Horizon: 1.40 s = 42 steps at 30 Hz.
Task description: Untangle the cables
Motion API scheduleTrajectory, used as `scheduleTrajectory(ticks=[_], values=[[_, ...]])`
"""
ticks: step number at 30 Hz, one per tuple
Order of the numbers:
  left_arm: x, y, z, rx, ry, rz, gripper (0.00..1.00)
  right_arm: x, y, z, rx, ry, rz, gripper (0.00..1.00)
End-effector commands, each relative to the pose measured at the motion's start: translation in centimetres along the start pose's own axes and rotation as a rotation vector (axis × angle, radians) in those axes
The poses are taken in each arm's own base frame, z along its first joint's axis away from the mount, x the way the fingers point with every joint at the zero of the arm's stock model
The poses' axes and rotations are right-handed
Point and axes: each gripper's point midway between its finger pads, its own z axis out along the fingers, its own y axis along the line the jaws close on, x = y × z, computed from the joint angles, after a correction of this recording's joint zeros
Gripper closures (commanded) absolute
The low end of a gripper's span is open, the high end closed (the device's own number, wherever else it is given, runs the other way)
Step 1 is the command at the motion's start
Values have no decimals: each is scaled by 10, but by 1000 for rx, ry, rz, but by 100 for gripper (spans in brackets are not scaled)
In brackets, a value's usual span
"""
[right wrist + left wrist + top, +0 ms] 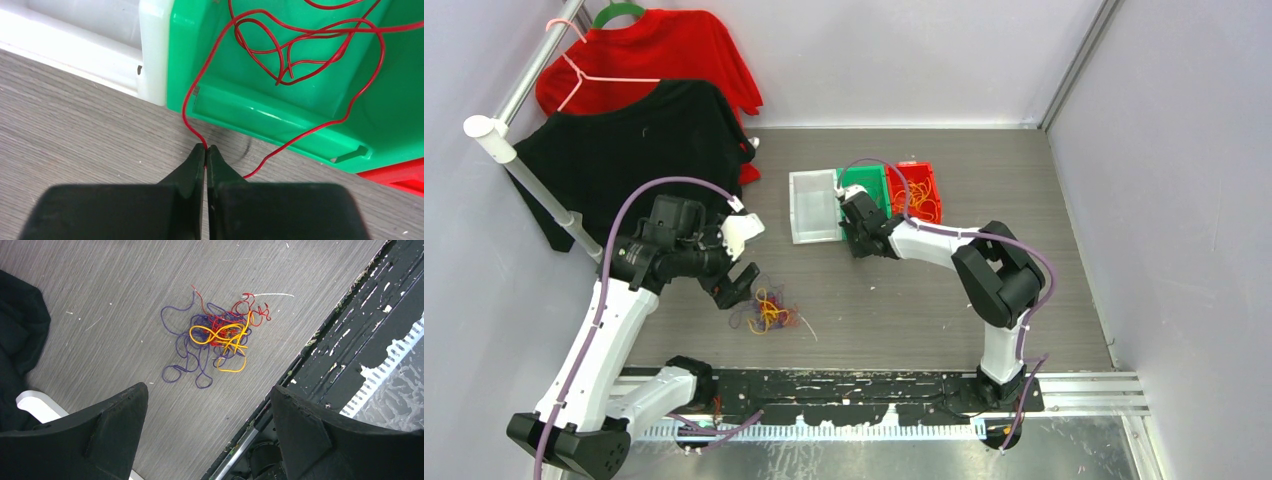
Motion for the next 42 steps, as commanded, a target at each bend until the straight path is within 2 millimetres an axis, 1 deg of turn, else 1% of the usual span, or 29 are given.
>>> scheduleTrajectory(ticks=[1,4,6,8,10,15,20,21,24,28,30,32,33,34,35,36,38,42], values=[[-9,1,-7,-8,-40,26,9,-42,-1,-22,7,-121,18,99],[-9,1,-8,-12,-40,30,9,-68,-12,-41,31,-186,29,99],[-9,2,-7,-11,-39,27,9,-84,-25,-47,45,-213,63,99],[-9,2,-6,-10,-40,23,9,-96,-38,-48,59,-227,99,99],[-9,1,-6,-9,-40,18,9,-108,-45,-48,64,-241,125,99],[-6,2,-7,-16,-35,25,9,-124,-52,-36,52,-245,158,99],[-4,2,-5,-13,-29,20,9,-131,-54,-12,48,-216,167,99],[-4,2,-5,-10,-27,21,9,-128,-53,-3,47,-199,168,99],[-4,3,-3,-6,-25,19,9,-128,-52,12,47,-179,172,99],[-3,4,-1,-2,-21,16,9,-119,-56,33,69,-148,179,99],[-3,4,-1,-2,-21,14,9,-115,-57,39,78,-133,178,99],[-2,5,0,-1,-20,14,9,-114,-57,41,79,-126,180,98],[-2,5,0,0,-19,13,9,-115,-56,38,74,-128,183,95],[-2,5,0,-1,-18,12,9,-118,-55,34,67,-136,185,88],[-3,5,0,0,-19,11,9,-123,-54,29,63,-149,190,78],[-3,5,1,0,-19,11,9,-128,-55,23,63,-163,196,71],[-3,6,1,-2,-19,7,9,-141,-56,5,64,-200,201,65],[-4,6,0,-2,-21,4,9,-162,-60,-27,74,-285,202,61]])
